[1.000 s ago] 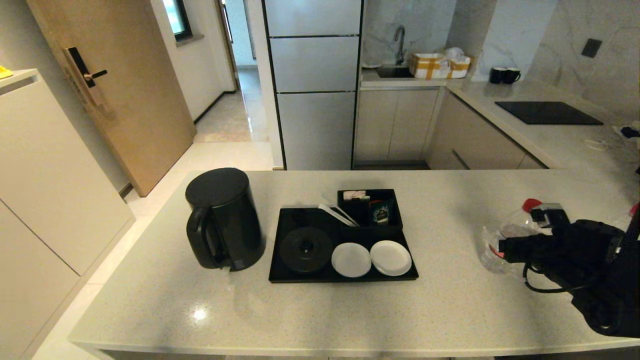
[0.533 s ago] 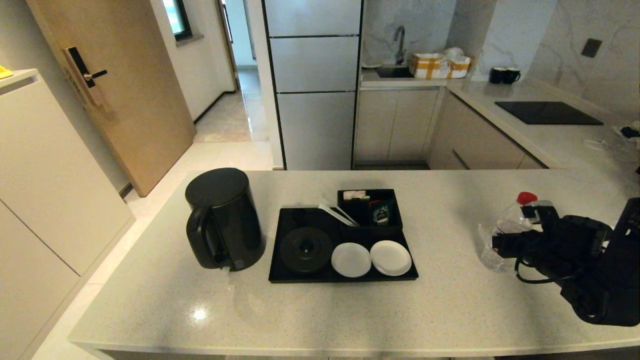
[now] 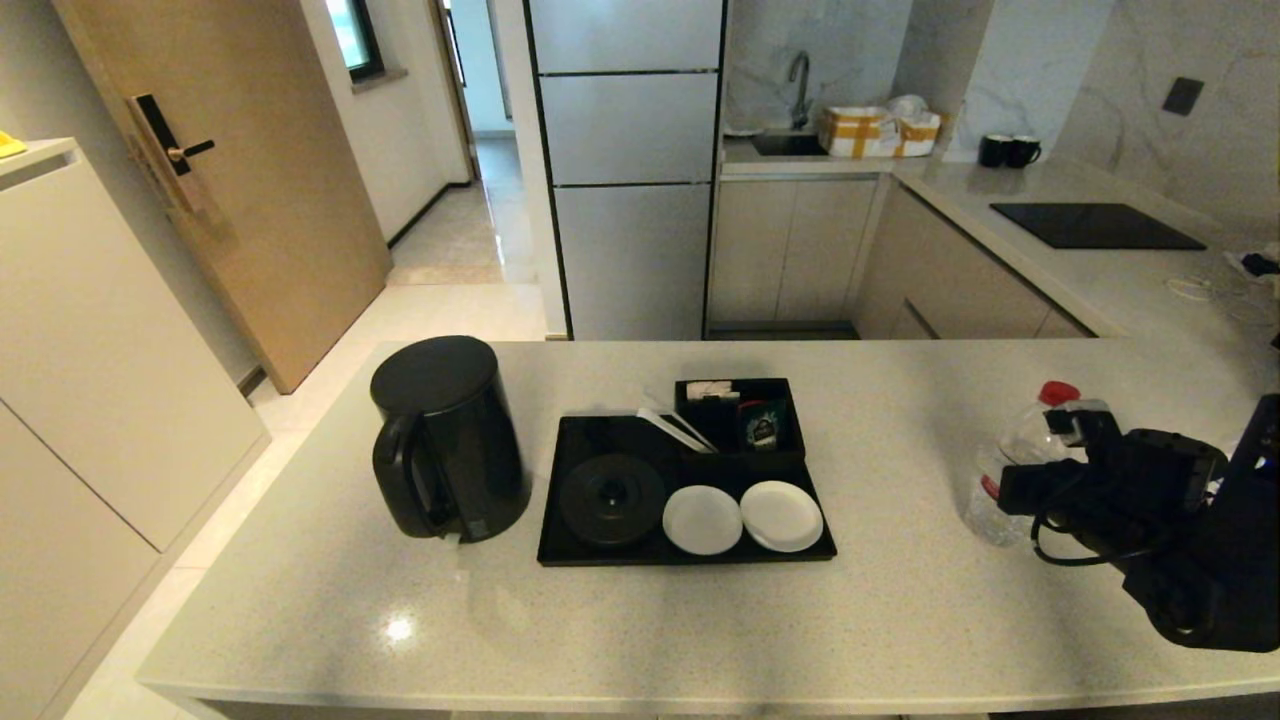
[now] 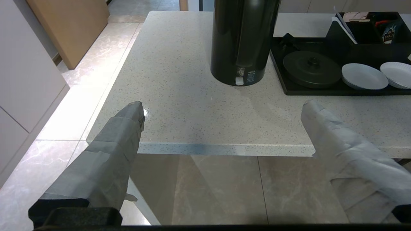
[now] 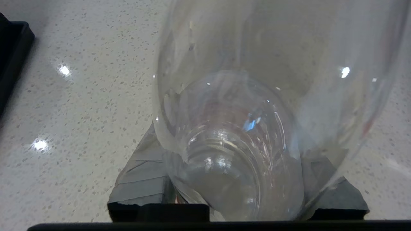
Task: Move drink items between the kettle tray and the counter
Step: Return the bottled water to its original position
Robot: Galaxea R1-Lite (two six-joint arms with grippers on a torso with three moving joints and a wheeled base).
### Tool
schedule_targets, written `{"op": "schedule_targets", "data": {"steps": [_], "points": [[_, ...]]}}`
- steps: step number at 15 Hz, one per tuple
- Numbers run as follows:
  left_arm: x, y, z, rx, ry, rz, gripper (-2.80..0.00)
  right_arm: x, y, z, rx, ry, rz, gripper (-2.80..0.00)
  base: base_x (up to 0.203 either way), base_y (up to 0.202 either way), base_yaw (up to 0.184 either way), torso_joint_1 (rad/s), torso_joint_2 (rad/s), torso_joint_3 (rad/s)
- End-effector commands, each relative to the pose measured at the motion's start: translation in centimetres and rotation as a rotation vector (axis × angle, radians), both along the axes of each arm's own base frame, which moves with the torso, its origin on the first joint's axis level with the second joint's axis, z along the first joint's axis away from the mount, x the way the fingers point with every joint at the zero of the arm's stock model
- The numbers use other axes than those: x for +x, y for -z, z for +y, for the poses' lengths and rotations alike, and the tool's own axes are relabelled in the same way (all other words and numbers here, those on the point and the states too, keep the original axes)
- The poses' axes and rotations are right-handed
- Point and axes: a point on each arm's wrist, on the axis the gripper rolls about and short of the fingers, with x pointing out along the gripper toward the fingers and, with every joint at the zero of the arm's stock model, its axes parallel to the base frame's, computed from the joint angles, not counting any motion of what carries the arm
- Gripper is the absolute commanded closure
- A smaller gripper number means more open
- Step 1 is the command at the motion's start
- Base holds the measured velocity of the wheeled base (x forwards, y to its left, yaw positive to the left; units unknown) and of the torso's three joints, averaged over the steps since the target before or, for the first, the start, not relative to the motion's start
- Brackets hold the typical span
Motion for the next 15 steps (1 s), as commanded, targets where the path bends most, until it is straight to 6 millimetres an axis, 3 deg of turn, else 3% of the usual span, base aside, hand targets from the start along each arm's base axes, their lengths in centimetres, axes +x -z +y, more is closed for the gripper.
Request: {"op": "schedule_targets", "data": {"steps": [1, 4, 7, 10, 11, 14, 15], "points": [[0.0, 0.0, 0.0, -0.001, 0.000, -0.001, -2.80, -0.4, -0.9, 0.1, -0.003, -0.001, -0.021, 0.00, 0.000, 0.000, 0.000, 0.000, 0.00, 0.000], [0.0, 0.0, 0.0, -0.001, 0.000, -0.001, -2.80, -1.5, -3.6, 0.6, -0.007, -0.011, -0.054, 0.00, 0.000, 0.000, 0.000, 0.000, 0.00, 0.000], [0.0, 0.0, 0.0, -0.001, 0.000, -0.001, -2.80, -3.6, -10.6, 3.4, 0.020, -0.076, -0.102, 0.00, 0.000, 0.000, 0.000, 0.000, 0.00, 0.000], [0.0, 0.0, 0.0, -0.001, 0.000, -0.002, -2.80, -5.7, -15.9, 10.6, 0.081, -0.245, -0.012, 0.00, 0.000, 0.000, 0.000, 0.000, 0.00, 0.000], [0.0, 0.0, 0.0, -0.001, 0.000, -0.002, -2.80, -5.9, -16.7, 13.3, 0.082, -0.287, -0.006, 0.00, 0.000, 0.000, 0.000, 0.000, 0.00, 0.000], [0.0, 0.0, 0.0, -0.001, 0.000, -0.002, -2.80, -5.3, -16.1, 20.7, 0.046, -0.340, 0.035, 0.00, 0.000, 0.000, 0.000, 0.000, 0.00, 0.000], [0.0, 0.0, 0.0, -0.001, 0.000, -0.002, -2.80, -5.1, -15.8, 22.2, 0.034, -0.336, 0.041, 0.00, 0.000, 0.000, 0.000, 0.000, 0.00, 0.000]]}}
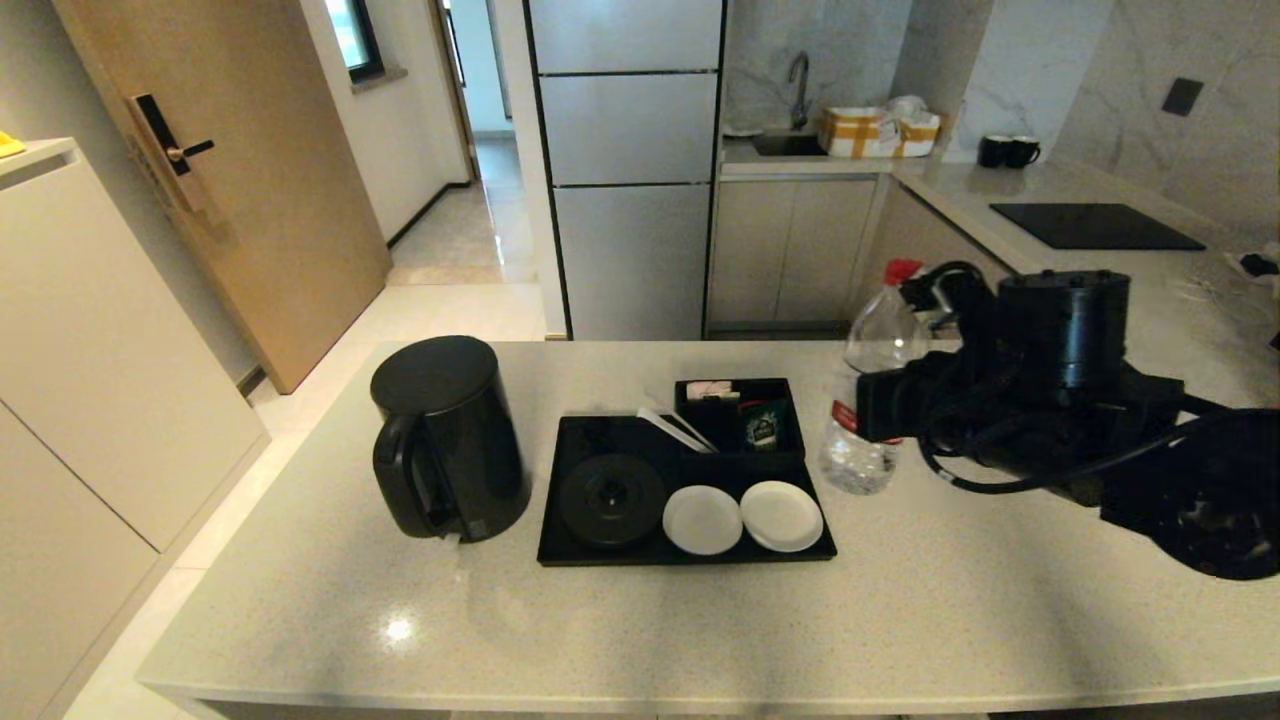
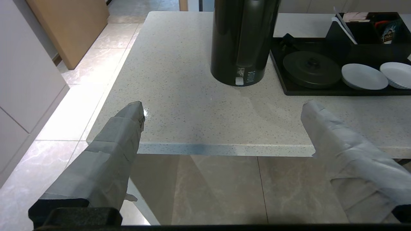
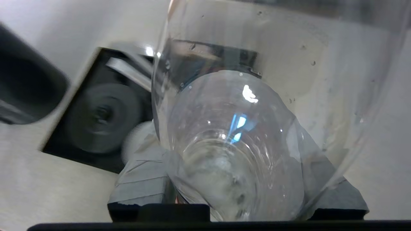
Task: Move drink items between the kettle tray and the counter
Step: Return the bottled water to its original position
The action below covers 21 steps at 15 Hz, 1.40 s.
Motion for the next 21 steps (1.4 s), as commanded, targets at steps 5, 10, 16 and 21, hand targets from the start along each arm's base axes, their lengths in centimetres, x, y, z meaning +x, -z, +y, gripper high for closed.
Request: {"op": "schedule_targets", "data": {"steps": [5, 10, 16, 21], "points": [[0.0, 0.0, 0.0, -0.001, 0.000, -0.001, -2.80, 3.1, 5.5, 9.8, -0.068, -0.072, 0.023, 0.00, 0.000, 0.000, 0.000, 0.000, 0.00, 0.000], [0.0, 0.0, 0.0, -0.001, 0.000, -0.001, -2.80, 4.6, 11.2, 15.4, -0.100, -0.030, -0.018, 0.00, 0.000, 0.000, 0.000, 0.000, 0.00, 0.000], [0.0, 0.0, 0.0, -0.001, 0.000, -0.001, -2.80, 6.2, 14.3, 15.4, -0.117, 0.005, -0.002, 0.00, 0.000, 0.000, 0.000, 0.000, 0.00, 0.000], [0.0, 0.0, 0.0, -0.001, 0.000, 0.001, -2.80, 8.1, 15.1, 14.2, -0.115, 0.049, -0.004, 0.00, 0.000, 0.000, 0.000, 0.000, 0.00, 0.000]]}}
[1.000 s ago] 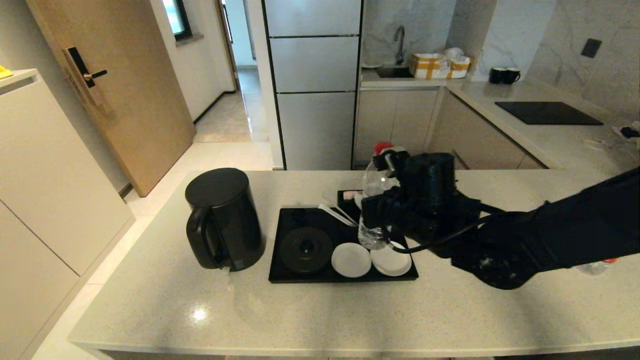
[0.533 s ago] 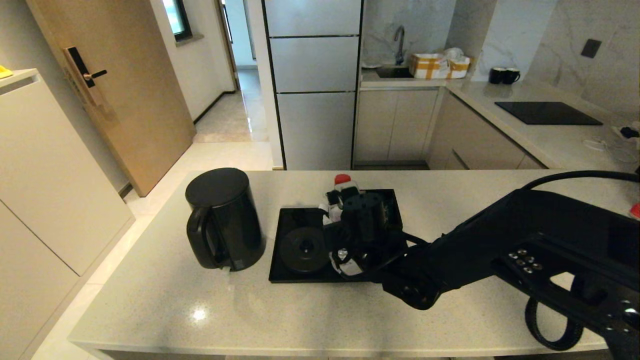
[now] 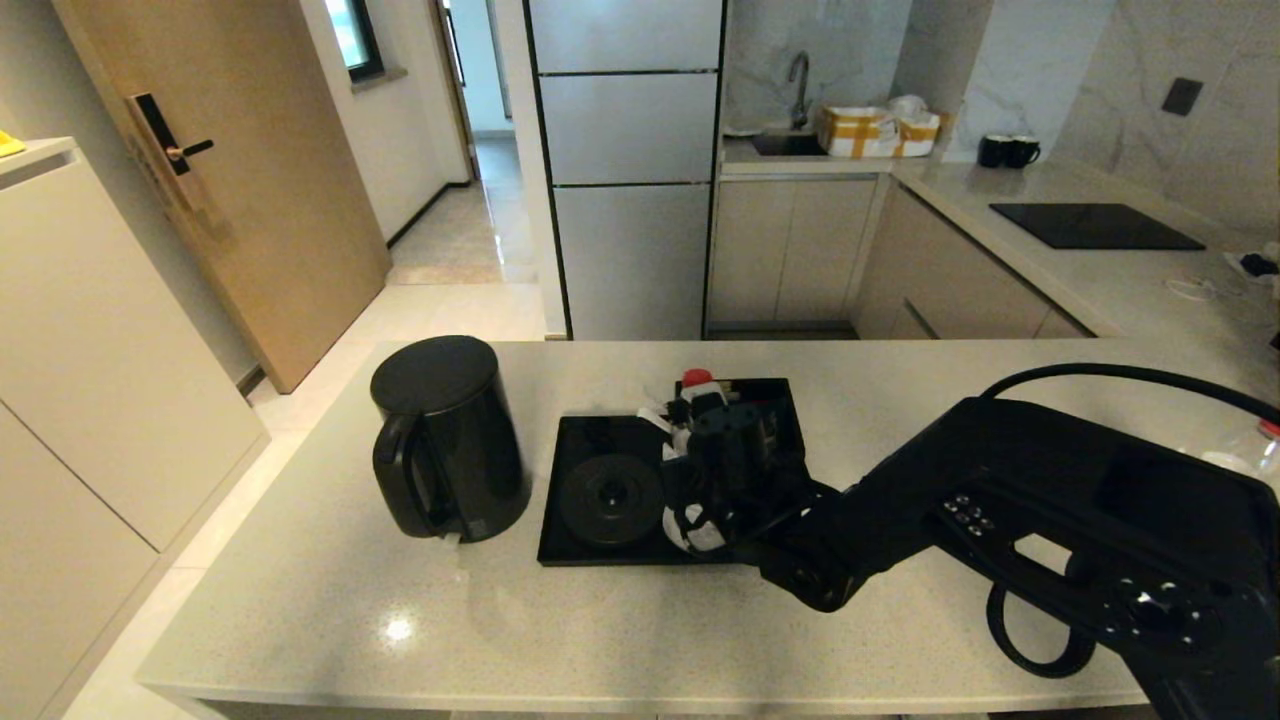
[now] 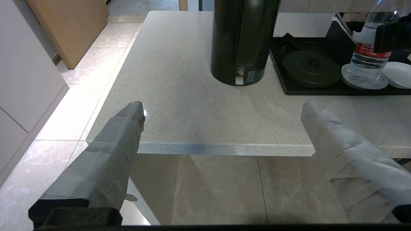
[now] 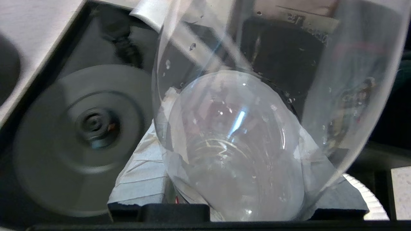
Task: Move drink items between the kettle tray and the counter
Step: Return the bottled water to its original position
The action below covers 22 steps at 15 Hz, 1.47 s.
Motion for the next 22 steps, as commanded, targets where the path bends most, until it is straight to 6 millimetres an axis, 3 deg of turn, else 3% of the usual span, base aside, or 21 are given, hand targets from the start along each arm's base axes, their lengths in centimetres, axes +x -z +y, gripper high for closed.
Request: {"op": "schedule_targets", "data": {"steps": [1, 4, 12, 17, 22], "points": [[0.0, 0.0, 0.0, 0.000, 0.000, -0.001, -2.80, 0.5, 0.7, -0.2, -0.004, 0.012, 0.004, 0.00, 0.000, 0.000, 0.000, 0.000, 0.00, 0.000], [0.0, 0.0, 0.0, 0.000, 0.000, -0.001, -2.80, 1.1, 0.2, 0.2, 0.005, 0.014, -0.012, 0.00, 0.000, 0.000, 0.000, 0.000, 0.00, 0.000], [0.0, 0.0, 0.0, 0.001, 0.001, 0.004, -2.80, 1.1, -3.3, 0.3, 0.029, 0.026, -0.049, 0.00, 0.000, 0.000, 0.000, 0.000, 0.00, 0.000], [0.0, 0.0, 0.0, 0.003, 0.001, 0.007, -2.80, 0.8, 0.3, 0.1, 0.006, 0.040, -0.018, 0.00, 0.000, 0.000, 0.000, 0.000, 0.00, 0.000], [0.0, 0.0, 0.0, 0.003, -0.002, 0.012, -2.80, 0.6, 0.7, 0.0, 0.006, 0.045, -0.019, 0.00, 0.000, 0.000, 0.000, 0.000, 0.00, 0.000]]}}
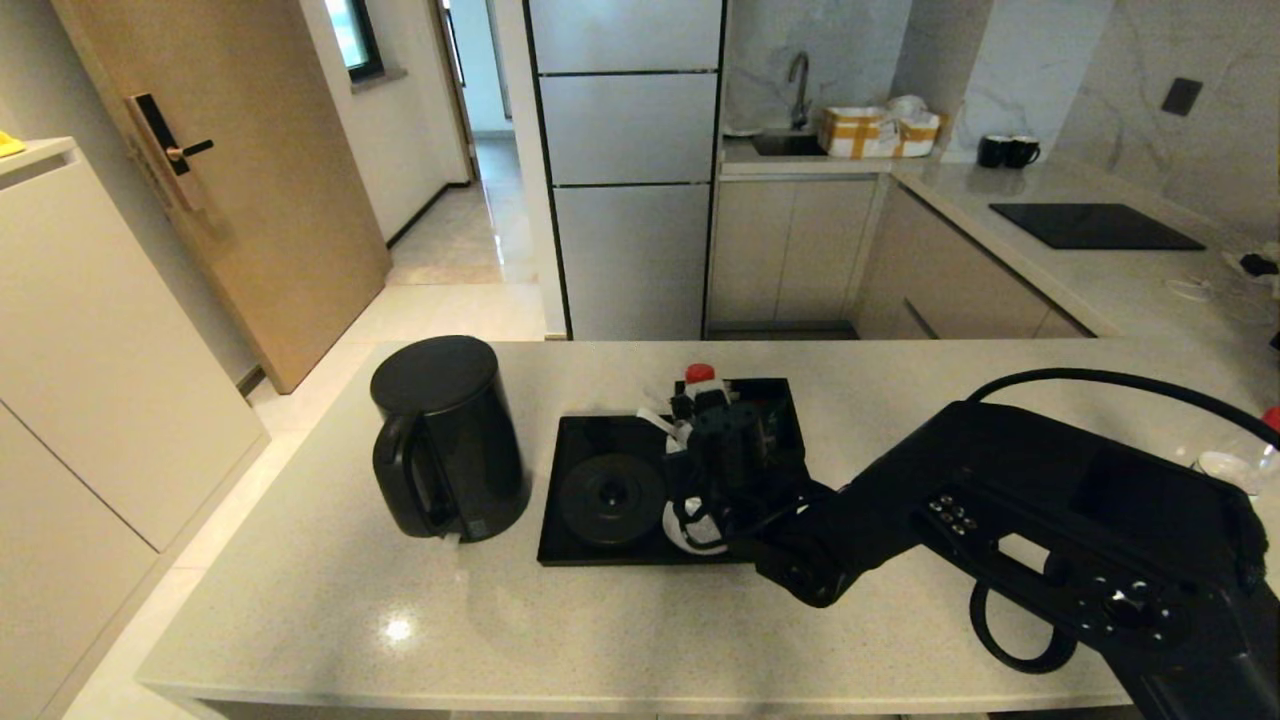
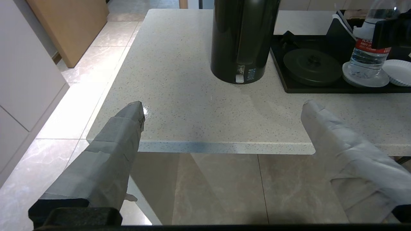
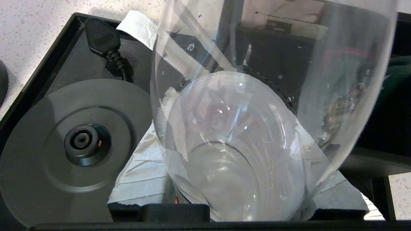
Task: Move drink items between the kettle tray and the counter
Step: Return the bottled water to its original position
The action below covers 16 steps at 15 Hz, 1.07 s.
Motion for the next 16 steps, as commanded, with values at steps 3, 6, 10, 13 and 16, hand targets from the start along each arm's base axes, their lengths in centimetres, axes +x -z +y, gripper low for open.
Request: {"op": "schedule_targets", "data": {"steps": [3, 6, 10, 13, 16], "points": [[0.1, 0.0, 0.0, 0.002, -0.001, 0.009, -2.80, -0.9, 0.8, -0.4, -0.017, 0.012, 0.013, 0.00, 0.000, 0.000, 0.000, 0.000, 0.00, 0.000], [0.1, 0.0, 0.0, 0.002, -0.001, 0.010, -2.80, -1.6, 1.5, -0.1, -0.031, 0.004, 0.025, 0.00, 0.000, 0.000, 0.000, 0.000, 0.00, 0.000], [0.1, 0.0, 0.0, 0.002, -0.002, 0.010, -2.80, -2.5, 1.7, 0.3, -0.033, -0.006, 0.023, -2.80, 0.000, 0.000, 0.000, 0.000, 0.00, 0.000], [0.1, 0.0, 0.0, 0.002, -0.001, 0.010, -2.80, -3.0, 1.4, 0.2, -0.030, -0.005, 0.015, -2.80, 0.000, 0.000, 0.000, 0.000, 0.00, 0.000], [0.1, 0.0, 0.0, 0.002, -0.001, 0.011, -2.80, -3.6, -0.1, -0.4, -0.022, -0.001, 0.003, -2.80, 0.000, 0.000, 0.000, 0.000, 0.00, 0.000]]}}
